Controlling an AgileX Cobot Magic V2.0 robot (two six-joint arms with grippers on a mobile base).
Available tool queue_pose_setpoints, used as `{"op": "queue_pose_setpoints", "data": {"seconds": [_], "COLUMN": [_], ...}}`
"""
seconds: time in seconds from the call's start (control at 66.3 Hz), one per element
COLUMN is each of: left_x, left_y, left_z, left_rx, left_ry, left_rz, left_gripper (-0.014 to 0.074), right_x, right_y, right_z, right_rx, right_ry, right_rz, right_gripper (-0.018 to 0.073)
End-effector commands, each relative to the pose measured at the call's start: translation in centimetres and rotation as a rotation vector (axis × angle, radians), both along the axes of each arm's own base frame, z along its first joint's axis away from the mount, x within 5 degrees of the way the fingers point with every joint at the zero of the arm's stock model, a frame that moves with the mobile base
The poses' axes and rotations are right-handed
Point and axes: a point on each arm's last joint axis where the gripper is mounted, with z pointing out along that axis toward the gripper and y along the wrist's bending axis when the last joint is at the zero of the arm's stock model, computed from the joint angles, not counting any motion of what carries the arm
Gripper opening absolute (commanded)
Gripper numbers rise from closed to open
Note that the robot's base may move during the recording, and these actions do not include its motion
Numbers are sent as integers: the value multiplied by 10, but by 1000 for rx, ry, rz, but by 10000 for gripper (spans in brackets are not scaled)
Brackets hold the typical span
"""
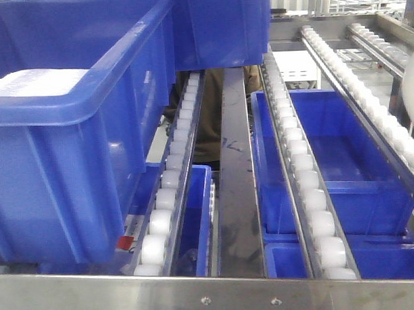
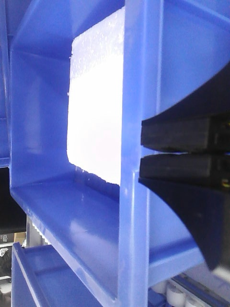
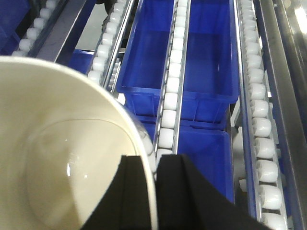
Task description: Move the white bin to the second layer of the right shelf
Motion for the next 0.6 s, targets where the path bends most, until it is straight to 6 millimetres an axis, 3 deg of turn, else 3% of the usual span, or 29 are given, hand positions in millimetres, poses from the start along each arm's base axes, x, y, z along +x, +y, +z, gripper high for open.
{"op": "queue_pose_setpoints", "data": {"seconds": [0.0, 0.588], "left_x": [0, 0], "left_y": [0, 0], "left_z": [-4, -4], "left_rx": [-14, -14], "left_ry": [-59, -59], "left_rz": [-5, -5], "left_gripper": [85, 85], "right_x": [3, 3], "right_y": [-1, 0], "right_z": [18, 18], "right_rx": [4, 6], "right_ry": [-121, -121], "right_rz": [-7, -7], "right_gripper": [47, 47]}}
